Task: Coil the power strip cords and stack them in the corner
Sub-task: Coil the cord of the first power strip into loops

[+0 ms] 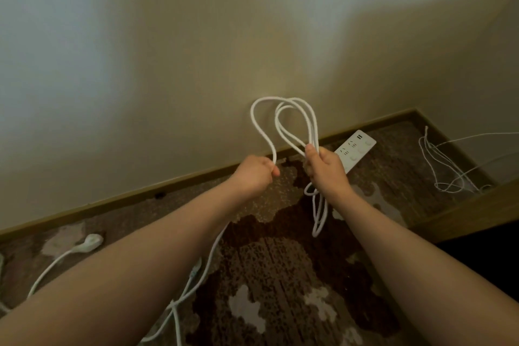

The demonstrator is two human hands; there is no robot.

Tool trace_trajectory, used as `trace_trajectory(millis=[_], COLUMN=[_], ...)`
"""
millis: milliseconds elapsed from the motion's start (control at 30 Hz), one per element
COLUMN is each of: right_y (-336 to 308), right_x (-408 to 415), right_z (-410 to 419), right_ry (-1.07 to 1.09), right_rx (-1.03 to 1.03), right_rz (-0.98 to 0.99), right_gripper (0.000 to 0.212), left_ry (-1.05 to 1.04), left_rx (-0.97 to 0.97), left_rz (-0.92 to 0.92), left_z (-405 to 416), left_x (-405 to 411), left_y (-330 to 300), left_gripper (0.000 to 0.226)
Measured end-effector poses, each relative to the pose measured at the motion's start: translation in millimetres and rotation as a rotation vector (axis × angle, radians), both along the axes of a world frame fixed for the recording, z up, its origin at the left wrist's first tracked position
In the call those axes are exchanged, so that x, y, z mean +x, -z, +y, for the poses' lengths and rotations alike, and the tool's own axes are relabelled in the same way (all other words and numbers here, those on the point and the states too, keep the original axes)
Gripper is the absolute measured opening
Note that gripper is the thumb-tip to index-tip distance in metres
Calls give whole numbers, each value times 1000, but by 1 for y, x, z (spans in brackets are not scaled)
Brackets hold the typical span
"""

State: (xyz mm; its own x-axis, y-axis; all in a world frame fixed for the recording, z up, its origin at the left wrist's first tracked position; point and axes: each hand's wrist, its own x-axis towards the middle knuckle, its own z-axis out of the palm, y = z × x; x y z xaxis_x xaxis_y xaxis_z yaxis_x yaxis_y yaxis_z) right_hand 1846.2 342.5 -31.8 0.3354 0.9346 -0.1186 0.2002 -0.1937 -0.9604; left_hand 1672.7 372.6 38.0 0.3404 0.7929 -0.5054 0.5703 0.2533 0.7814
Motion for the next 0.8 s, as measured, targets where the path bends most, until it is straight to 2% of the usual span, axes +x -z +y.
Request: trace_trajectory(millis=[100,267,333,433,567,700,800], right_y=[1,-5,-8,-10,-11,-13,-15], right_x=[-6,-14,-16,-19,-17,-15,-14], right_z=[0,4,4,4,6,9,10], right_ry=[-84,-177,-210,-229,-258,-289,-316], right_rx=[-46,-89,-80,-93,-150,-206,-228], right_rz=[79,91,94,95,114,213,211], right_gripper=[37,35,35,40,33,28,26], left_ry=[43,109,147,214,265,276,249], left_rx=[3,86,168,338,456,392,358], left_rz=[66,92,149,270,285,250,225], left_z=[-9,-9,-11,-18,-24,-22,-21], left_x=[-1,5,8,12,15,17,17], left_y=[12,22,24,30,33,33,34], left_gripper=[26,29,32,26,22,23,32])
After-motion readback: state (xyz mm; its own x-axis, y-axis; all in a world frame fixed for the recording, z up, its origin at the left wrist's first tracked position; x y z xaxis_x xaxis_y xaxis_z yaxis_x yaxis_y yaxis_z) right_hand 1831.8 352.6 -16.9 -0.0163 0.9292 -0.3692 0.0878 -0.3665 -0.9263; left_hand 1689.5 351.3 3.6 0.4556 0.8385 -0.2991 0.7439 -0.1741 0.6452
